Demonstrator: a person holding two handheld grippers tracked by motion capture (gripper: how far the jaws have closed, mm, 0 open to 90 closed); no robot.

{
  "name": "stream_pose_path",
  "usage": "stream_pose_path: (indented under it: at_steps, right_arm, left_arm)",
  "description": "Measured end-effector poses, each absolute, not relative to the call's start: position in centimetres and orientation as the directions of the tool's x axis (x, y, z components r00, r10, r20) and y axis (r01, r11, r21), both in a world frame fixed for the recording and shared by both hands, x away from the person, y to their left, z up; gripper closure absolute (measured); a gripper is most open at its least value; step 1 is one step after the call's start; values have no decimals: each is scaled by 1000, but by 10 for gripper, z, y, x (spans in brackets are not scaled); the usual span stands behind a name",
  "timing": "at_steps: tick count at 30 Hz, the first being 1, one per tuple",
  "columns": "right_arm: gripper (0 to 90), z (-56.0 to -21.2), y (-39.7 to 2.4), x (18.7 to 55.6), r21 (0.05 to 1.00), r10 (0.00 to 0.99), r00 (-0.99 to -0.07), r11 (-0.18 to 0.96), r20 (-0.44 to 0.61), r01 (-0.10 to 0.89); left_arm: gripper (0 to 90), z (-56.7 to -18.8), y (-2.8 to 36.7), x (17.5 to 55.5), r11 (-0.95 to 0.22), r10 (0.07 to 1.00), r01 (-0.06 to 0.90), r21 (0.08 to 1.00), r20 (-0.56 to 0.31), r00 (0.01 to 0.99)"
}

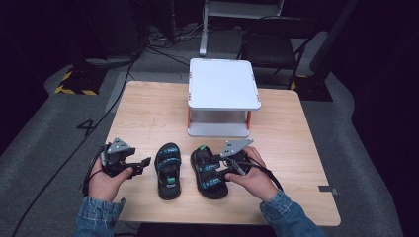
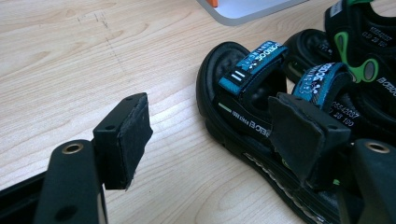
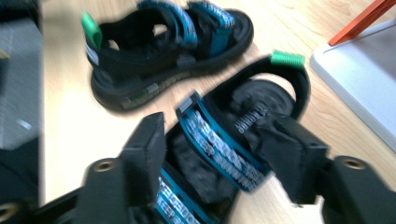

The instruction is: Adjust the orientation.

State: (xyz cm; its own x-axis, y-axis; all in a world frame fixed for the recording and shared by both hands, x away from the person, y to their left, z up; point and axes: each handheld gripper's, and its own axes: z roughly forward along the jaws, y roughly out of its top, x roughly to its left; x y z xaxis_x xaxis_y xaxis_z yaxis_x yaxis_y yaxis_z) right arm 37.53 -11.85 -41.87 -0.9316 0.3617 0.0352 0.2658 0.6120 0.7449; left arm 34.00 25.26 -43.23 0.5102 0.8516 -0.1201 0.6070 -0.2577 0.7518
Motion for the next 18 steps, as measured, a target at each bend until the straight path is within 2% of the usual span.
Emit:
stream_pose_path:
  at_steps: [5,12,15,18]
  right_arm:
    - [394,-412,-120,385,762,396,-918,592,7,261]
    - [444,-410,-100,409,772,427,-903,589,-44,240]
    - [505,-416,-89,419,765,419,-908,593,-26,252]
    - [701,-423,-82,426,743,400,-916,626,-46,235]
  left_arm:
    - [292,-433,255,338,-257,854,611,749,-120,507]
    - [292,-434,260,330,-250,864,616,747,-115,490]
    - [292,-435,263,327,-245,867,620,746,-117,484]
    - [292,-436,265,325,-239,871,623,745,-118,477]
